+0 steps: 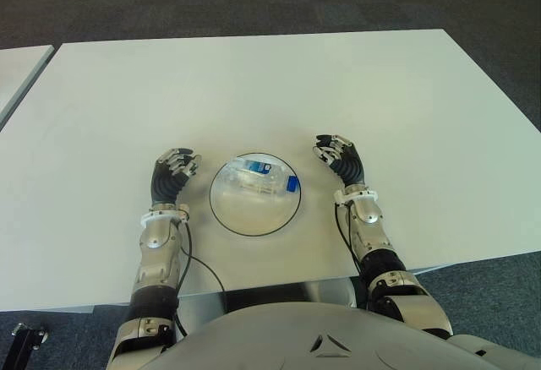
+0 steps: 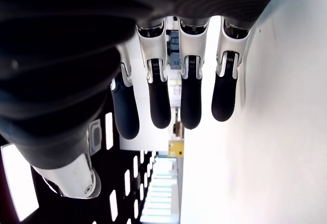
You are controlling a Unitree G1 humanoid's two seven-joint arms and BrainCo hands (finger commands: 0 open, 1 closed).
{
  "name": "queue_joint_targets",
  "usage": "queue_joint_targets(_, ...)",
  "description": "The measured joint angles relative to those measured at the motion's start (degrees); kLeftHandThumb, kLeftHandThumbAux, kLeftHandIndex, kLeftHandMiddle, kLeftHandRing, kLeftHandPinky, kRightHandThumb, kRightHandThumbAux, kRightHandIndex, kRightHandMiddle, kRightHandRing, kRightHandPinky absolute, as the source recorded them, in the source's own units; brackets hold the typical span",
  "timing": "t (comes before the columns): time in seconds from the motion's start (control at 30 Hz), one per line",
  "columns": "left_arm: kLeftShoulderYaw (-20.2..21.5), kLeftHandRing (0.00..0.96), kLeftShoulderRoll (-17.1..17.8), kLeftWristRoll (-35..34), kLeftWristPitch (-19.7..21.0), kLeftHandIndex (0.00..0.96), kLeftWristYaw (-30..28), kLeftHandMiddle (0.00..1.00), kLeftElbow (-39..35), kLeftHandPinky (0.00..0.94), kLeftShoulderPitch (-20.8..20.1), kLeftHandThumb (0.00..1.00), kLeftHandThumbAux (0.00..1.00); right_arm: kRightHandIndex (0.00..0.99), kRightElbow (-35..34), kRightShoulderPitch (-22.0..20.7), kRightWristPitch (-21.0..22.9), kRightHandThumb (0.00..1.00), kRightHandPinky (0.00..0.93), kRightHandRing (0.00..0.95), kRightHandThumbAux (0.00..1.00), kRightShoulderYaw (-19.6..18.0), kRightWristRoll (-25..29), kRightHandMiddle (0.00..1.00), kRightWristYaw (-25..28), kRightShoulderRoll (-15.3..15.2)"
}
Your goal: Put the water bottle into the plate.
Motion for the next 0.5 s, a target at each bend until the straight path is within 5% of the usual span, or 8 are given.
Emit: queue_joint_targets(0.5, -0.01, 0.55, 0.09, 0.07, -0.04, 0.432, -0.07, 0.564, 0.0, 0.537, 0.09, 0.706, 0.713, 0.433, 0.11, -0.03, 0.0, 0.707, 0.628, 0.608, 0.727, -0.83, 1.13, 0.598, -0.15, 0.89)
